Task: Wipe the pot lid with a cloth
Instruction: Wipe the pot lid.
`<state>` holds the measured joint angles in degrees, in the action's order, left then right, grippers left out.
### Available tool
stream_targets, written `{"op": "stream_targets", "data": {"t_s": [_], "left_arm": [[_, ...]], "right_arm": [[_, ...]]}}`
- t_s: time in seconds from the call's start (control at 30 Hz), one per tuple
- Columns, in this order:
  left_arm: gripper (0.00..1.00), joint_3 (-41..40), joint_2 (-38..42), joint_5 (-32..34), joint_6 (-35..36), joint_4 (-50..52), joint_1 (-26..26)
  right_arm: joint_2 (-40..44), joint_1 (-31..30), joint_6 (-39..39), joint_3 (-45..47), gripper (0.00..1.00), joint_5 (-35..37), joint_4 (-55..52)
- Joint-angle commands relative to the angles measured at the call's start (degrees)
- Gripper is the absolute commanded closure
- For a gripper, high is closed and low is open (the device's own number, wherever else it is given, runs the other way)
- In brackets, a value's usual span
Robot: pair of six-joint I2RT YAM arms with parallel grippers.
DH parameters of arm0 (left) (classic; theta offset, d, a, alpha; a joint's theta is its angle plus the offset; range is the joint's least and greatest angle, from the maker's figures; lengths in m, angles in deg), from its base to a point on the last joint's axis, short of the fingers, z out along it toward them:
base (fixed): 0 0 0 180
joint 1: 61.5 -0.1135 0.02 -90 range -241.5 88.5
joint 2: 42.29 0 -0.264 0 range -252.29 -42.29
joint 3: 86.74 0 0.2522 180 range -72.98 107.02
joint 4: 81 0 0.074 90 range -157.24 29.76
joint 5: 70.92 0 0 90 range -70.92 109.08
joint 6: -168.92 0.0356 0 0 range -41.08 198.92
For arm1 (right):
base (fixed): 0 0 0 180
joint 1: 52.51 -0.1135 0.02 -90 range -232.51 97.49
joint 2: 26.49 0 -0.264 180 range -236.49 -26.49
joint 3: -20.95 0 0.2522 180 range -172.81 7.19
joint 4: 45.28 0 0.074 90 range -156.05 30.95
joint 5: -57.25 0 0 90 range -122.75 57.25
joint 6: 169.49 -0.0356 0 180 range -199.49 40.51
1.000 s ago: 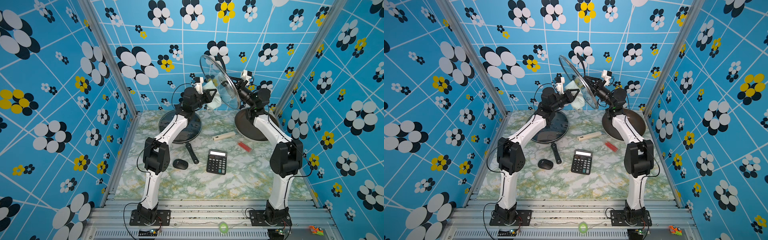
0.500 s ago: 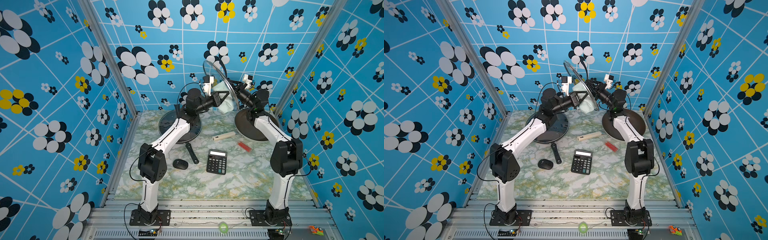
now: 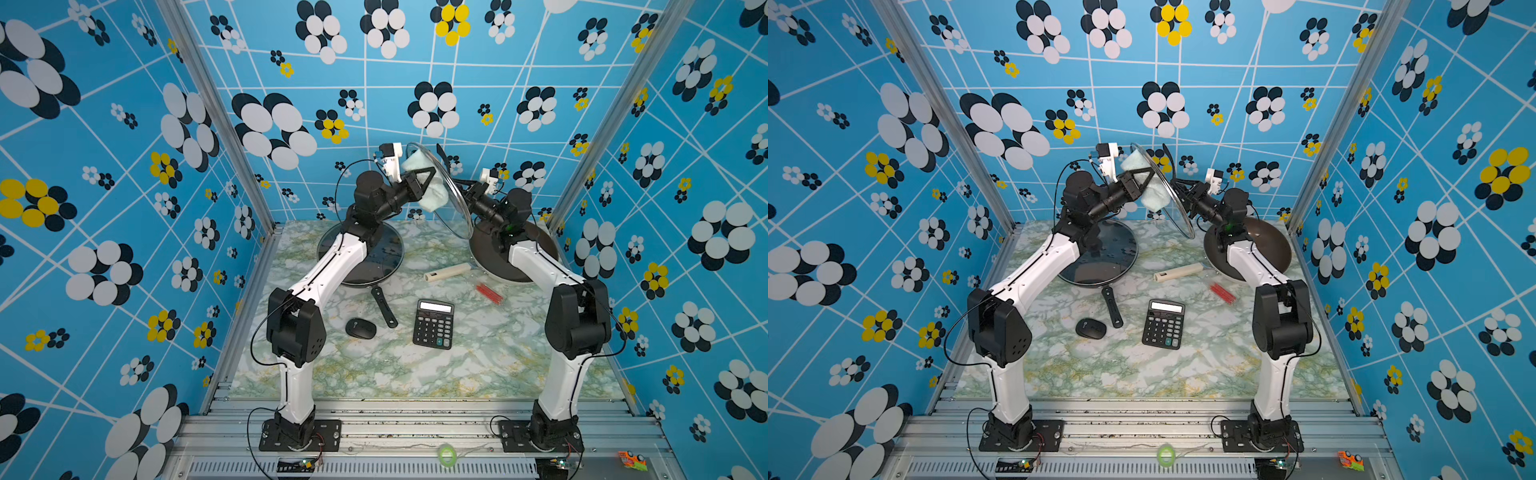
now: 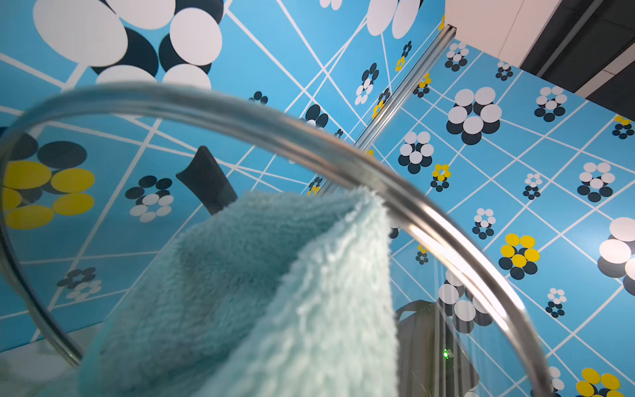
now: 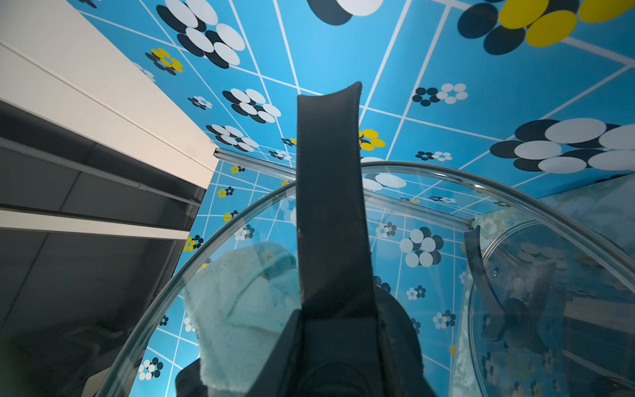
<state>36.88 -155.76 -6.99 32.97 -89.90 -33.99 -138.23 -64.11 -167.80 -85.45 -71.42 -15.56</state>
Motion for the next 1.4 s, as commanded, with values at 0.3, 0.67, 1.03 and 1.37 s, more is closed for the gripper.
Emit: {"op": "stream_targets", "data": {"t_s": [0.3,0.67,1.03,1.37], "left_arm": [[1.0,-7.35,-1.49,4.83,-4.72,0.7,2.72],[1.0,-15.51,15.87,17.68,12.53,24.22,-2.08],[1.0,-11.01,26.42,18.13,23.05,49.02,-0.35],[1.0,-6.87,18.39,7.23,17.86,49.84,8.07]], "right_arm": [[8.37,-0.2,-2.18,-1.63,1.0,0.48,14.96],[22.53,-2.03,45.59,2.04,1.0,19.27,-33.69],[21.42,-14.63,84.13,2.79,1.0,52.74,-37.39],[14.02,-17.81,85.31,4.61,1.0,58.25,-15.55]]}}
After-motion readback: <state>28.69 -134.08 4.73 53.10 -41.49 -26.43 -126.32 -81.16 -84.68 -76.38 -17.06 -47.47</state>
